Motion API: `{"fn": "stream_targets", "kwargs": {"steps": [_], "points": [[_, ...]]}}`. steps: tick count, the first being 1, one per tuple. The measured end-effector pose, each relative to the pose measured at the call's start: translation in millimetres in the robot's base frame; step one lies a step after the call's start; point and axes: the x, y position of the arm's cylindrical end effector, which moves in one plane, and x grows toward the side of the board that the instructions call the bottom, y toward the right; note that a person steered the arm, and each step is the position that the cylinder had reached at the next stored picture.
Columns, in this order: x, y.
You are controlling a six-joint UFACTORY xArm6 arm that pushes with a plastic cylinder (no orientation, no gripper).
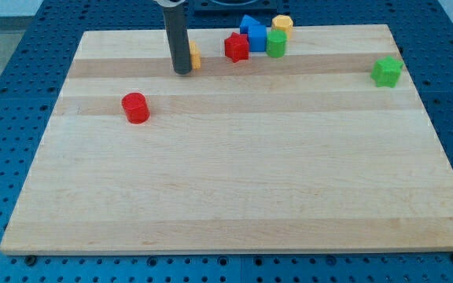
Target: Push the yellow heart into the red star
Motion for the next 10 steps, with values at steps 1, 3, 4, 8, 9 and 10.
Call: {"fn": "stream_targets", "kwargs": {"steps": [1,3,4,8,9,10], "points": [[1.5,-20.1],[3.0,-37.0],[3.0,-31.0],[-75.9,-17.1],[-76.3,4.6],[-69.0,5.1]]}}
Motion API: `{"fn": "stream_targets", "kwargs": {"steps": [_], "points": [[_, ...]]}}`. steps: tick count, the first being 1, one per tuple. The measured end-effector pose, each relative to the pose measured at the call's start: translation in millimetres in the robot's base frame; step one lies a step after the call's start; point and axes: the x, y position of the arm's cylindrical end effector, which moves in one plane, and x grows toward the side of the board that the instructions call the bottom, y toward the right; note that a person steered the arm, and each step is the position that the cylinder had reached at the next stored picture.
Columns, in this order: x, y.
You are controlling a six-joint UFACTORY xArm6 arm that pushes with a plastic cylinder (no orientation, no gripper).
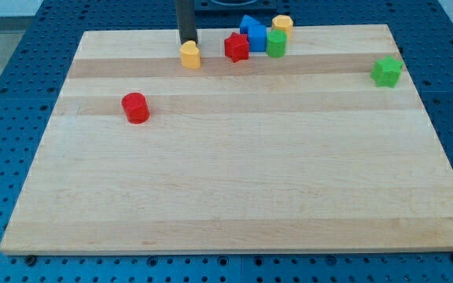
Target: Push the yellow heart into the red star
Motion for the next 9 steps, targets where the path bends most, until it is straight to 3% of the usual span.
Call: {"fn": "stream_targets", "kwargs": {"steps": [1,3,7,9], "points": [[20.8,-35.3],[59.2,-37.3],[46.0,33.3],[59.7,35.5]]}}
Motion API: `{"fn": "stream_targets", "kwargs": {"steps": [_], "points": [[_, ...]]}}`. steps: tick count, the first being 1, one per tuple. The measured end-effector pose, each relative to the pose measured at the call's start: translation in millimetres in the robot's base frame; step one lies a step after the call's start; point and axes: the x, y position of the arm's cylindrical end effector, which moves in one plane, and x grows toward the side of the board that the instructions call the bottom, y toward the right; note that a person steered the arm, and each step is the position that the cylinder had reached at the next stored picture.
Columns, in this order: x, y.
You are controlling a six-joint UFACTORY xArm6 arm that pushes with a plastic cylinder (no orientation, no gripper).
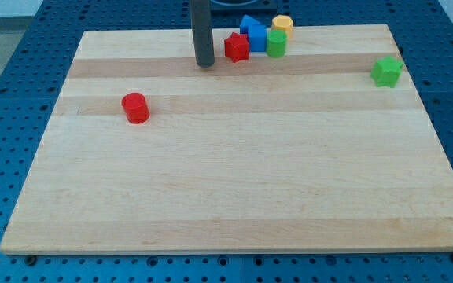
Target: Push the yellow heart into the red star
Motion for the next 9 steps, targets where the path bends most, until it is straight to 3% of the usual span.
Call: {"fn": "stream_targets", "kwargs": {"steps": [2,4,7,9], "points": [[1.5,-39.6],[-54.7,-47.8],[-64.0,10.1],[-64.0,3.1]]}}
